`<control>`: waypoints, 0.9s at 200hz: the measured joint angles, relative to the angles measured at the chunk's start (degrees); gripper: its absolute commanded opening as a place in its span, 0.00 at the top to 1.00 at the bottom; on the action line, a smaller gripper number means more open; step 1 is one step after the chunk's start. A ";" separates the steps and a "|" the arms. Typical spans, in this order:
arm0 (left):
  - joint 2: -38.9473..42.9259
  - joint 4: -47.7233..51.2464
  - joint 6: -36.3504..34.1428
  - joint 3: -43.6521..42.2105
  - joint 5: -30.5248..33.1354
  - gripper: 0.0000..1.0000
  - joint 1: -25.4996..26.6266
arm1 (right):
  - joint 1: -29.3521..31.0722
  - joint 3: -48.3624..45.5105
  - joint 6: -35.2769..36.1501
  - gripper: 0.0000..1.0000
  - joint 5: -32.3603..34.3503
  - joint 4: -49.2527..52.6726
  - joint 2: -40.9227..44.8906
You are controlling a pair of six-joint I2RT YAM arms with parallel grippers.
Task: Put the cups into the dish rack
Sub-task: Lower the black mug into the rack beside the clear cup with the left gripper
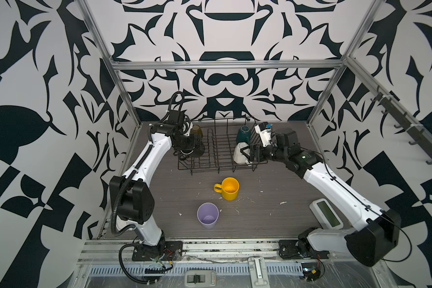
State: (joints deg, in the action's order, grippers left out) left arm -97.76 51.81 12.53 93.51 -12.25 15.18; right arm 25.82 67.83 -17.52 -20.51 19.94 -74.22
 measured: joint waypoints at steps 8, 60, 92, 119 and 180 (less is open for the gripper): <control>-0.63 0.46 -0.44 0.37 0.07 1.00 0.00 | -0.09 -0.02 0.04 0.15 0.00 0.00 0.02; -5.05 2.86 -2.43 3.61 0.33 1.00 0.00 | -0.66 -0.68 0.37 0.15 -0.22 -0.04 0.02; -7.39 3.89 -3.28 5.03 0.55 1.00 0.00 | -1.05 -1.46 0.81 0.15 -0.26 -0.09 0.02; -9.33 4.52 -3.76 6.01 0.81 1.00 0.02 | -1.44 -2.03 0.98 0.15 -0.28 -0.07 0.02; -13.09 6.34 -4.68 7.78 1.86 1.00 0.50 | -2.12 -2.86 1.01 0.15 -0.70 -0.11 0.02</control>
State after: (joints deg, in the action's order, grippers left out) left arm -110.85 58.15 7.86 101.30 -10.39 15.68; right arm 23.70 64.97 -16.51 -21.21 19.84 -74.19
